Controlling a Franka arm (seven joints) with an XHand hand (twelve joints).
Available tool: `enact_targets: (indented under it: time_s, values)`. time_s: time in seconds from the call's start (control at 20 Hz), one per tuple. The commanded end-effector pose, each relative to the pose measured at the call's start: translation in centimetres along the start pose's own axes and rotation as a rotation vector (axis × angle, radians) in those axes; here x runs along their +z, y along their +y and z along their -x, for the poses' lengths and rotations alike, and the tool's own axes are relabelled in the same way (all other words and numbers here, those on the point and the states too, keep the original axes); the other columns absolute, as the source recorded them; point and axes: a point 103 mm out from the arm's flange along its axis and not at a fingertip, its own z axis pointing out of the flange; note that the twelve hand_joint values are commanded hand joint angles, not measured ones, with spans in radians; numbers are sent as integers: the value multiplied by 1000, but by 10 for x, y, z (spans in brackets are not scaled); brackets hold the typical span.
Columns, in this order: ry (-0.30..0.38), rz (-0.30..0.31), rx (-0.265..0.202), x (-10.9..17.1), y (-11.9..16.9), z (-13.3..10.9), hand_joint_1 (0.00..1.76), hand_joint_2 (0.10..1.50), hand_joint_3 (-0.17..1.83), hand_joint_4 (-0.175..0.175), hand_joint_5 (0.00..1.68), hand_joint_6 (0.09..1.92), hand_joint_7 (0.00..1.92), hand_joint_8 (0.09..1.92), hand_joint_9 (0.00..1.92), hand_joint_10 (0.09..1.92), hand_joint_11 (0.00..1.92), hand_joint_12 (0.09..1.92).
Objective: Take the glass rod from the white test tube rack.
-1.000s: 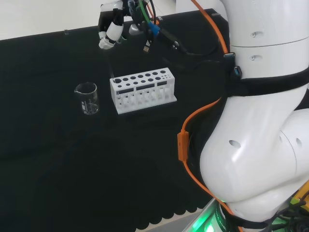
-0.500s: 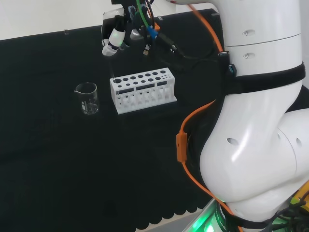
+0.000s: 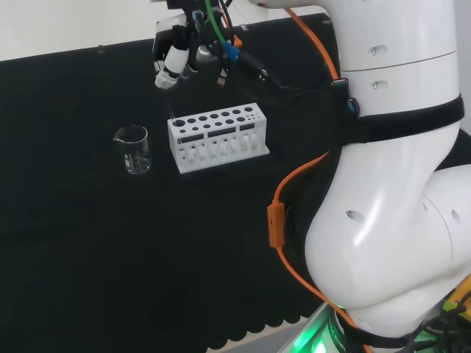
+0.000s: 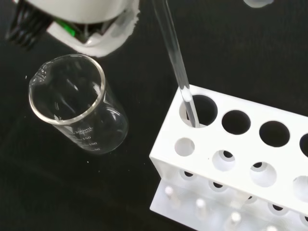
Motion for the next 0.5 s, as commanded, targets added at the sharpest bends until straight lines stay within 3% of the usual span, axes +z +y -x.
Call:
enact_targets:
  time_s: [0.05,0.25,0.5]
  values:
    - [-7,19,3,-3,0,-3,955,522,682,-175,762,1002,1149,812,1290,612,1283,1088]
    - [0,31,-2,-3,0,-4,970,519,680,-175,807,971,1171,797,1321,598,1329,1074]
    - [12,41,5,-2,0,-5,1013,531,665,-175,922,897,1269,733,1481,469,1525,956]
